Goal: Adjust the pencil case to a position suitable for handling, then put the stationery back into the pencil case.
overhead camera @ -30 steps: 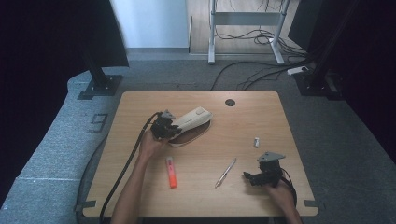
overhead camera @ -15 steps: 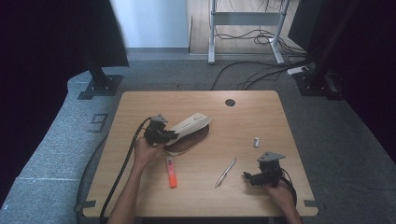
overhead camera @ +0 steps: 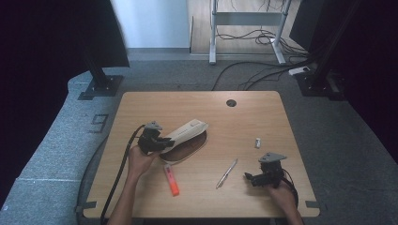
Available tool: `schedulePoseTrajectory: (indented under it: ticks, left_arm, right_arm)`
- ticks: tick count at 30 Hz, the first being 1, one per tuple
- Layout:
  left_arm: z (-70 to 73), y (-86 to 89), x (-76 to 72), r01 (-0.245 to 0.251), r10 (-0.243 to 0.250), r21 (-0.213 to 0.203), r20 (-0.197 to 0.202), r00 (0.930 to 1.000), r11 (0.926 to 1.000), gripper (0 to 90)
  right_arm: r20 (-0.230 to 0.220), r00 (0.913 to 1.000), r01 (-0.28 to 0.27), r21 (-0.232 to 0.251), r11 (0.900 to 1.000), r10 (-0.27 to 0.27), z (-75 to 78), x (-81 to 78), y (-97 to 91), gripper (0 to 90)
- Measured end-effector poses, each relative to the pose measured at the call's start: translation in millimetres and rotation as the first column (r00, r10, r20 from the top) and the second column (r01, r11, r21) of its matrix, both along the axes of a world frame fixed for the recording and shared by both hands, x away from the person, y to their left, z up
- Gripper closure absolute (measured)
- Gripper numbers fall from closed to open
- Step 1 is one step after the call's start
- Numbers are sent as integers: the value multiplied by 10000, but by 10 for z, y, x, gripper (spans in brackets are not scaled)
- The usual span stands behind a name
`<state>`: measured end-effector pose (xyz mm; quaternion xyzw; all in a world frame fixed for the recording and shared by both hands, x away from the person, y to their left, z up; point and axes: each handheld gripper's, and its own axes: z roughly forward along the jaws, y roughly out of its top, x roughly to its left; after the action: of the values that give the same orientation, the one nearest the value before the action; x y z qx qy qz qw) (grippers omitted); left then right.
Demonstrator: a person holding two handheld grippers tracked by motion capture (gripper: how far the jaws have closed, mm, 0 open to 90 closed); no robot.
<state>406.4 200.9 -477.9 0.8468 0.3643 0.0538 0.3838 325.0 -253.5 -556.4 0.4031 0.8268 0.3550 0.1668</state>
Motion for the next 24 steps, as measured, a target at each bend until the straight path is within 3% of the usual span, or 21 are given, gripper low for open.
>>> schedulePoseTrajectory:
  ticks: [11,24]
  left_arm:
    - [-6,93,-201,-55,56,-175,68,10000,9998,781]
    - [15,97,-254,-17,18,-68,154,9999,10000,779]
  right_arm:
    - [-71,10000,70,-66,10000,-71,-3,4,5,0]
    - [-88,9999,113,-58,9999,-114,-2,2,7,0]
